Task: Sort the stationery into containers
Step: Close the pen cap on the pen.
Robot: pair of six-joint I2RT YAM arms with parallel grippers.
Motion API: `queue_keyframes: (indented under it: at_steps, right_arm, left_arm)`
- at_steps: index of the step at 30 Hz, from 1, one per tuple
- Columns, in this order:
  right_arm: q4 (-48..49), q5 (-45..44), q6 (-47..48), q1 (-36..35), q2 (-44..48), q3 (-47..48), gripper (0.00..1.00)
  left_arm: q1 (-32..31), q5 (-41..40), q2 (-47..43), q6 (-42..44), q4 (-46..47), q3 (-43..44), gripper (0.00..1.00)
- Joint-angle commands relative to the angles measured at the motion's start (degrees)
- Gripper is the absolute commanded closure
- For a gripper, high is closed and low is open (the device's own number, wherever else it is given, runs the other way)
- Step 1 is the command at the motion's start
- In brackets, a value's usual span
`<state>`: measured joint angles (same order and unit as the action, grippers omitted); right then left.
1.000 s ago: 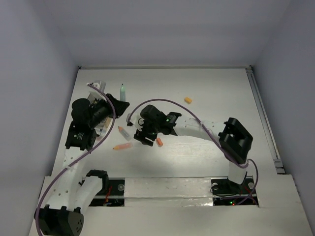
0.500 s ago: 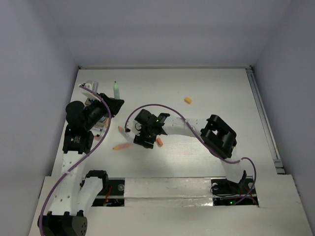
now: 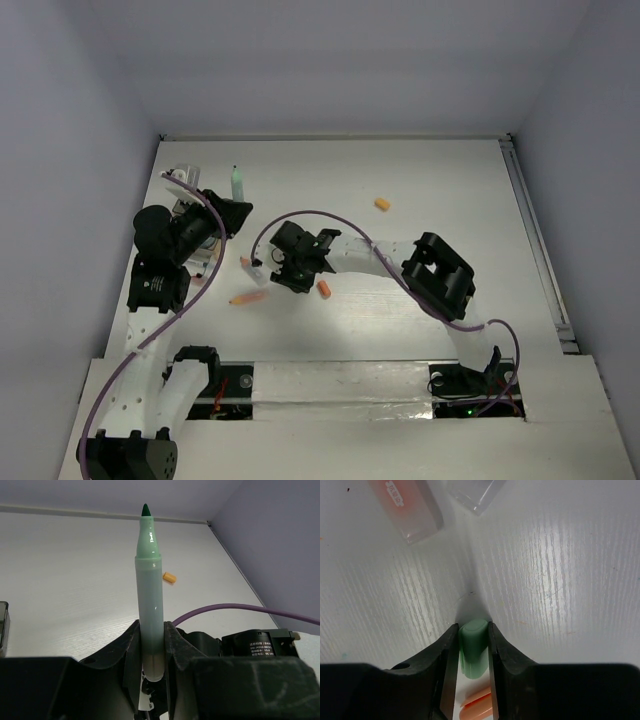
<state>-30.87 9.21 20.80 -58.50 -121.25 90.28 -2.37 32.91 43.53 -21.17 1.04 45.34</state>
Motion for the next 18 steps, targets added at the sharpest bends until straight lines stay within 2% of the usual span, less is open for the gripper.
queue_keyframes:
  at_steps: [1,4,9,12,18]
  right_arm:
    - [0.72,-0.16,-1.28,-0.04,0.74,-0.1,0.9]
    - [2.48,-0.25,-2.51,-0.04,3.38,-0.89,0.95]
    - [10.72,0.09,-7.51,1.97,15.5,-6.67,1.0]
    - [16.6,2.47,-12.17,4.52,24.09,-10.46,1.0]
    - [28.11,4.23,-27.28,11.03,37.3,-19.17,1.0]
  left_arm:
    - [0.44,1.46,-0.64,-0.19,3.36,-0.78,1.0]
    - [0.44,1.72,-0.72,-0.1,3.53,-1.04,1.0]
    - [0.44,2.43,-0.73,0.6,3.62,-1.13,1.0]
    - [0.44,3.56,-0.29,0.52,4.23,-1.4,1.0]
    - [-1.84,12.61,1.91,-2.21,9.15,-3.15,1.0]
